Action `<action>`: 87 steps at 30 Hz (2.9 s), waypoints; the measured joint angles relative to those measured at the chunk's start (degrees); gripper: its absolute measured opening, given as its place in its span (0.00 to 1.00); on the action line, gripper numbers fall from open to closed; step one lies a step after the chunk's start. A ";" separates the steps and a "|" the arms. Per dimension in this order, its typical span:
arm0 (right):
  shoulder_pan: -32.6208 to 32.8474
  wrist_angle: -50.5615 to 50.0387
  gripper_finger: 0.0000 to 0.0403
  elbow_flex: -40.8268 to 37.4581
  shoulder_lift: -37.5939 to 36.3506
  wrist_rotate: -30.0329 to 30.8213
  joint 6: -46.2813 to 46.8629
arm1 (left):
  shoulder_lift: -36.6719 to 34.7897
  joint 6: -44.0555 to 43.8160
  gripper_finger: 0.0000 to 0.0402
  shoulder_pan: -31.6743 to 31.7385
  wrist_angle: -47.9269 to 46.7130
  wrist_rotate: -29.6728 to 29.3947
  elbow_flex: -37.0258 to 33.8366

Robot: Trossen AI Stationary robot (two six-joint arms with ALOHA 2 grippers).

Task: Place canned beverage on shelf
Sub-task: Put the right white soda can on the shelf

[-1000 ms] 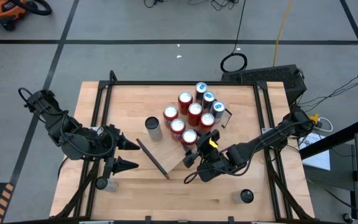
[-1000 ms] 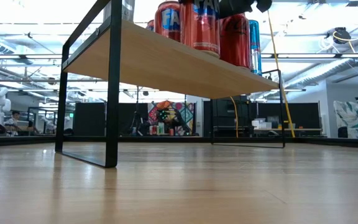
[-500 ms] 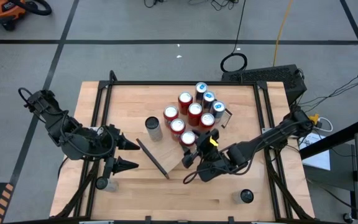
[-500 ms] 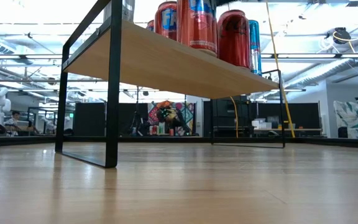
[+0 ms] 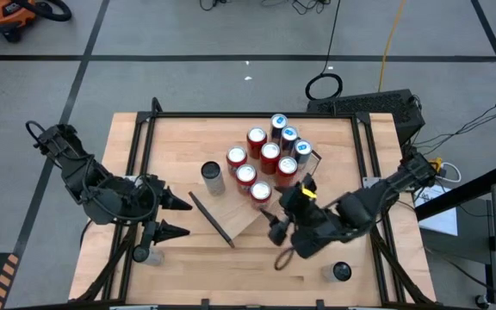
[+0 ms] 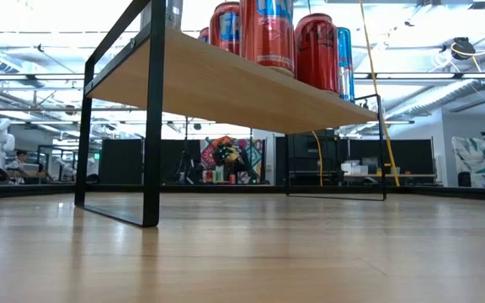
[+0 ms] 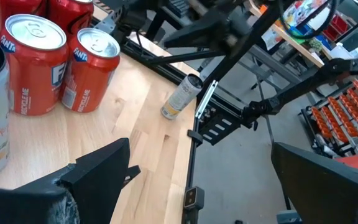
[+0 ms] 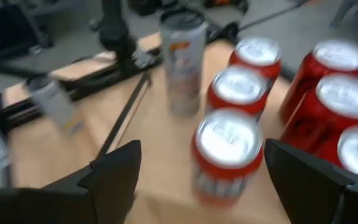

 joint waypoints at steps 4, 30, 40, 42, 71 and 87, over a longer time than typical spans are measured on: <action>2.66 -7.55 0.78 2.78 0.00 -5.60 6.25 | 0.04 0.02 0.98 -0.57 -0.03 0.00 0.00; 9.61 -9.64 0.78 3.09 -0.63 -46.91 33.20 | 0.07 0.11 0.98 -0.61 -2.42 1.79 0.00; 12.64 -10.97 0.78 3.09 -0.61 -55.56 34.01 | 2.76 -5.40 0.98 -2.65 -4.78 7.94 0.00; 13.63 -11.46 0.78 3.09 -0.61 -56.04 34.15 | 3.64 -6.35 0.98 -3.69 -4.75 8.69 0.00; 25.04 -22.90 0.87 -7.59 0.44 -41.08 14.53 | 11.28 -10.42 0.98 -6.59 -3.52 8.96 -0.02; 23.80 -13.12 0.85 -19.64 0.33 -45.45 16.49 | 11.28 -10.08 0.98 -6.59 -3.61 8.58 -0.02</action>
